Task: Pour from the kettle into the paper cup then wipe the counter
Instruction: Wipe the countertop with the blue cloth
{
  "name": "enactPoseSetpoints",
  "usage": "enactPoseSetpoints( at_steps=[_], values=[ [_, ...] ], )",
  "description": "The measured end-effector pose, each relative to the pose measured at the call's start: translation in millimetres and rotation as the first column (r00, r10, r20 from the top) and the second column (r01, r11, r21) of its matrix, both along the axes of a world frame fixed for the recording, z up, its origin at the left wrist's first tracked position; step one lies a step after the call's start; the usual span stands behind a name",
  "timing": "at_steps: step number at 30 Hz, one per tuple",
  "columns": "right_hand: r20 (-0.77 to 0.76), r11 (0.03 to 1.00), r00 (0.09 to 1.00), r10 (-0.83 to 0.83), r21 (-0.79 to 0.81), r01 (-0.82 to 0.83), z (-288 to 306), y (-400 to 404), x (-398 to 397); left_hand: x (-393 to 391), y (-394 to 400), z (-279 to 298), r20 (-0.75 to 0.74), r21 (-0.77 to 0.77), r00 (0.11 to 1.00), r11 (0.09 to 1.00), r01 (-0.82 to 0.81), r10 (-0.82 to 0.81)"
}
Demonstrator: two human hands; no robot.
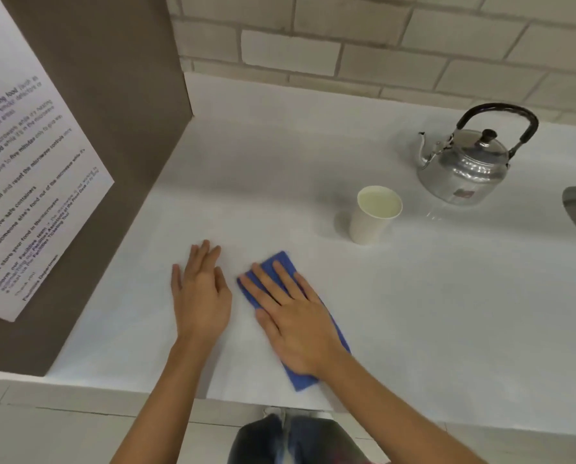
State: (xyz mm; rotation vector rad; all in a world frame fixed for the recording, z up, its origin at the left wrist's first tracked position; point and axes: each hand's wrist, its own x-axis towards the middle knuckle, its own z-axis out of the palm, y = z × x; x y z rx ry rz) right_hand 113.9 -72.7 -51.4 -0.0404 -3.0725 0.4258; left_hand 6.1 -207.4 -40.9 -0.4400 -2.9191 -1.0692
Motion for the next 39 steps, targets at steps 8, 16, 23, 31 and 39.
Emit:
enactPoseSetpoints(
  at_steps=[8, 16, 23, 31, 39],
  values=[
    [0.077, 0.973, 0.97, -0.231, 0.0, 0.232, 15.4, 35.7, -23.5, 19.5, 55.0, 8.0, 0.074, 0.113, 0.997, 0.993, -0.044, 0.036],
    [0.063, 0.907, 0.905, -0.421, 0.048, 0.419, 11.1, 127.6, 139.7, 48.5, 97.9, 4.3, 0.034, 0.064, 0.994, 0.992, 0.106, -0.108],
    [0.058, 0.833, 0.833, -0.551, 0.092, 0.545, 13.2, 138.3, 84.7, 93.9, 128.6, -6.1, -0.032, -0.097, 0.952, 0.949, 0.301, -0.305],
    [0.07, 0.772, 0.769, -0.635, 0.071, 0.631, 12.1, 206.2, 154.3, 96.3, 133.7, -8.2, -0.014, -0.162, 0.955, 0.943, 0.29, -0.296],
    [0.072, 0.877, 0.874, -0.481, 0.033, 0.48, 8.7, 166.0, 132.2, 95.2, 133.2, -9.0, -0.026, -0.173, 0.954, 0.941, 0.29, -0.298]
  ],
)
